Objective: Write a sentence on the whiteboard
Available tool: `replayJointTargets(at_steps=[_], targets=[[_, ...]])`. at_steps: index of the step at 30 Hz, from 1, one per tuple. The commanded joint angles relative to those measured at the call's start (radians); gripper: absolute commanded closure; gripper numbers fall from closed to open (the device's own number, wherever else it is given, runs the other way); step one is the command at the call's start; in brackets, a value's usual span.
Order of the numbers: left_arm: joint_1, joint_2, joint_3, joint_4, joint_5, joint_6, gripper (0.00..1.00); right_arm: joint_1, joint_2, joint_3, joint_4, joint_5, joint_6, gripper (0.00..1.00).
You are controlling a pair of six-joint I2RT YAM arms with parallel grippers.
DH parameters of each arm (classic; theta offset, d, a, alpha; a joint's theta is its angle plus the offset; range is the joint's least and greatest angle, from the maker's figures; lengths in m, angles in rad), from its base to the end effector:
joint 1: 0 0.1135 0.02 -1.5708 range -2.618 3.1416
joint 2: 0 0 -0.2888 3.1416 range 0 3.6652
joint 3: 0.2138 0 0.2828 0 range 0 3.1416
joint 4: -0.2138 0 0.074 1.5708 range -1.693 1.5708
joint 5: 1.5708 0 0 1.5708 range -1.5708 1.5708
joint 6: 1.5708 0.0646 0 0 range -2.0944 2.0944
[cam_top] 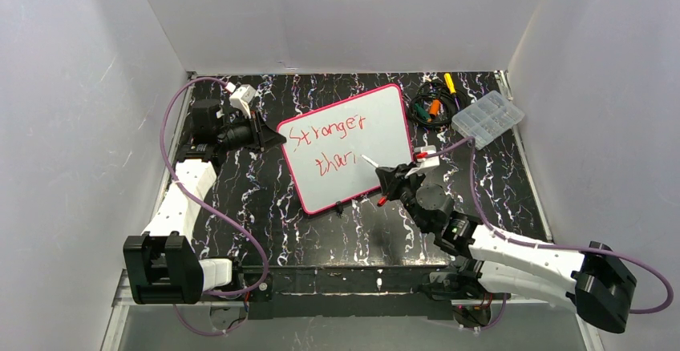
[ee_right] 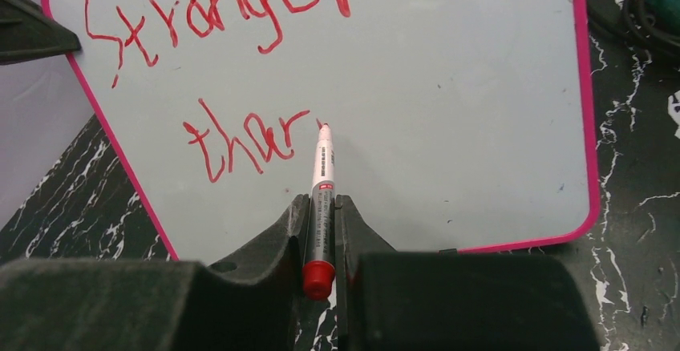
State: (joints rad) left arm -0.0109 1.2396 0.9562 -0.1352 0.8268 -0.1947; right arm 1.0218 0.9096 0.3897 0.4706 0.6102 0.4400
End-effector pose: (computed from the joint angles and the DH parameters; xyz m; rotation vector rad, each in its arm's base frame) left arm 0.3153 -0.0510 0.3191 0.3627 1.9303 -0.9502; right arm 0.1563 0.1846 0.2500 0.0006 1.6485 0.6331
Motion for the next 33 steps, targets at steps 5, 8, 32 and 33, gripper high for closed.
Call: replayJointTargets(at_steps=[5,8,32,33], targets=[[-0.006,-0.028,-0.011,-0.012,0.003,0.009,1.00,-0.043,-0.027,0.019,0.038,0.058,-0.071,0.99],[-0.006,-0.026,-0.011,-0.012,0.002,0.009,1.00,-0.075,-0.016,0.017,0.061,0.024,-0.073,0.99],[-0.007,-0.022,-0.010,-0.014,-0.002,0.011,1.00,-0.172,0.078,0.019,0.103,-0.196,-0.021,0.99],[-0.007,-0.021,-0.010,-0.014,-0.002,0.011,1.00,-0.172,0.074,0.014,0.095,-0.202,-0.012,0.99]])
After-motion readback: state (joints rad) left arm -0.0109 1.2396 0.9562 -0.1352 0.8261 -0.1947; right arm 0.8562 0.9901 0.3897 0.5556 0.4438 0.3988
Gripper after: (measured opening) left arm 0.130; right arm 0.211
